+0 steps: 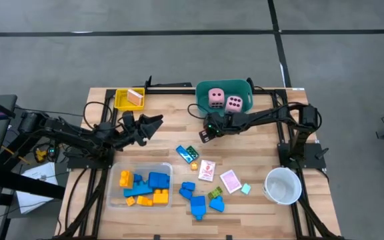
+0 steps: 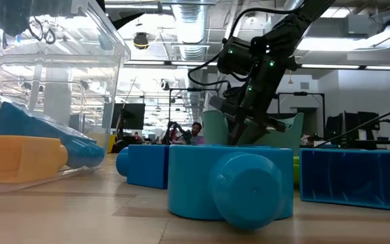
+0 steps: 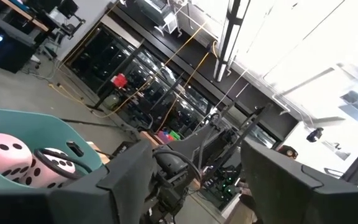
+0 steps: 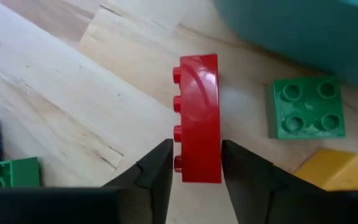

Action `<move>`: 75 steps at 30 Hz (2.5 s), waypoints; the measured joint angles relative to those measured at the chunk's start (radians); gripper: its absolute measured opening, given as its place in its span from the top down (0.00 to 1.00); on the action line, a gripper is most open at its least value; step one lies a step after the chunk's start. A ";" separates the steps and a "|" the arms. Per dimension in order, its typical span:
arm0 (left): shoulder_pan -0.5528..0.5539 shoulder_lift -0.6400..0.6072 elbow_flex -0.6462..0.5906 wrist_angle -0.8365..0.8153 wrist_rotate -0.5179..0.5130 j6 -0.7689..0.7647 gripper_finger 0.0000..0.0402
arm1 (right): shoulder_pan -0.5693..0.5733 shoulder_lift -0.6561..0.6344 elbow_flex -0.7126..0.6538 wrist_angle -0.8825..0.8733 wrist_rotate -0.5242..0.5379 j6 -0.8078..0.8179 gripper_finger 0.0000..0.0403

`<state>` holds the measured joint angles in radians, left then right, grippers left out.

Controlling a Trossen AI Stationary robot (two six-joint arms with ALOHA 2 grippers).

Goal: Pick & Place Toys
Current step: Put the red game piece into the transparent bin

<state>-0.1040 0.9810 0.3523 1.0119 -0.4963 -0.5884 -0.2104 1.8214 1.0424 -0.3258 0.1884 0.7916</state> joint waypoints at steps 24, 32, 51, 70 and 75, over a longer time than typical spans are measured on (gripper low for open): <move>0.000 0.000 0.000 -0.001 0.011 0.005 0.41 | 0.144 -0.006 0.002 -0.007 -0.065 -0.043 0.84; 0.000 0.000 0.000 -0.013 0.034 0.007 0.41 | 0.211 -0.122 -0.002 -0.012 -0.101 -0.043 0.84; 0.000 0.000 0.000 -0.068 0.055 0.026 0.41 | 0.229 -0.486 -0.001 0.281 -0.204 -0.052 0.84; 0.000 0.001 0.024 -0.046 0.215 -0.098 0.41 | 0.134 -0.475 0.005 0.614 -0.343 0.047 0.85; 0.000 0.045 0.088 -0.054 0.215 -0.052 0.41 | 0.129 -0.443 0.067 0.608 -0.349 0.021 0.85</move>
<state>-0.1036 1.0260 0.4400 0.9577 -0.2813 -0.6407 -0.0814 1.3781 1.1091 0.2824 -0.1605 0.8125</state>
